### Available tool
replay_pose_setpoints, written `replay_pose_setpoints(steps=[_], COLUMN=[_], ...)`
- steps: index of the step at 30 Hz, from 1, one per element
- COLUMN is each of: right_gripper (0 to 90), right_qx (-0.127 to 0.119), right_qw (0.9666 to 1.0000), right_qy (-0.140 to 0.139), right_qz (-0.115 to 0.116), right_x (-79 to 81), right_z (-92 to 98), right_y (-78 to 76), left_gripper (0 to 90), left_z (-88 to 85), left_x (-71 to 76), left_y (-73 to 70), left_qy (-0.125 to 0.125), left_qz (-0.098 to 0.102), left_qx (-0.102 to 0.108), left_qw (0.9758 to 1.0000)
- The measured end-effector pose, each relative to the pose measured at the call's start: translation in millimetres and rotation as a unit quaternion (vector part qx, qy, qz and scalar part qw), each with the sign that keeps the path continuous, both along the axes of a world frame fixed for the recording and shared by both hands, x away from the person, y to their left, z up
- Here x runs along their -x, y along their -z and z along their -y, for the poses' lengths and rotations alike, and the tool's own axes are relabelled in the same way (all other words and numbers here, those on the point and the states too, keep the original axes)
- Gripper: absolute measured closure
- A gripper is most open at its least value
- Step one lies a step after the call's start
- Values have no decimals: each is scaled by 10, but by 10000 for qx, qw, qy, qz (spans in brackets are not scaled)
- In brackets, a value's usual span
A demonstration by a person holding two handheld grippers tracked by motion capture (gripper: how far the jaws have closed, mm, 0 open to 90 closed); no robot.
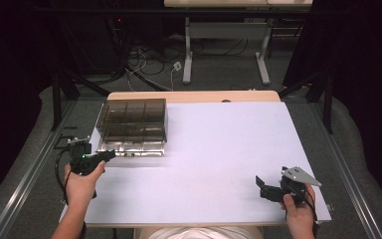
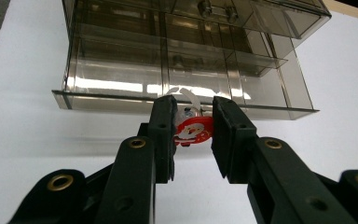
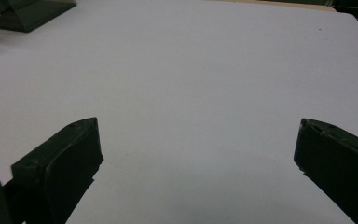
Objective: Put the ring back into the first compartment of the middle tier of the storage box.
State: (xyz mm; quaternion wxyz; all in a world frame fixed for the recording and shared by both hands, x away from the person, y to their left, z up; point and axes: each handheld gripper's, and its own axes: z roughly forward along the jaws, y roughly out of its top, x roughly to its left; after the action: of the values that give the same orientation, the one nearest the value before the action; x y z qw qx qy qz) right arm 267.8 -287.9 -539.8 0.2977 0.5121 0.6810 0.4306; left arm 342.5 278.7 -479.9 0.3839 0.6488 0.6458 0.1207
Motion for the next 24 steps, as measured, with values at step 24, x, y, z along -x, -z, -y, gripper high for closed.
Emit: replay_pose_setpoints(steps=[24], right_gripper=[5], right_qx=[-13], right_qw=[10000], right_qy=[0], right_qz=[-29], right_x=[2], right_z=[5], right_y=[-2], left_gripper=[698], left_z=[44], left_x=[-337], left_y=[7], left_qy=[-162], left_qz=[-161], left_qx=[-41], left_qw=[9997])
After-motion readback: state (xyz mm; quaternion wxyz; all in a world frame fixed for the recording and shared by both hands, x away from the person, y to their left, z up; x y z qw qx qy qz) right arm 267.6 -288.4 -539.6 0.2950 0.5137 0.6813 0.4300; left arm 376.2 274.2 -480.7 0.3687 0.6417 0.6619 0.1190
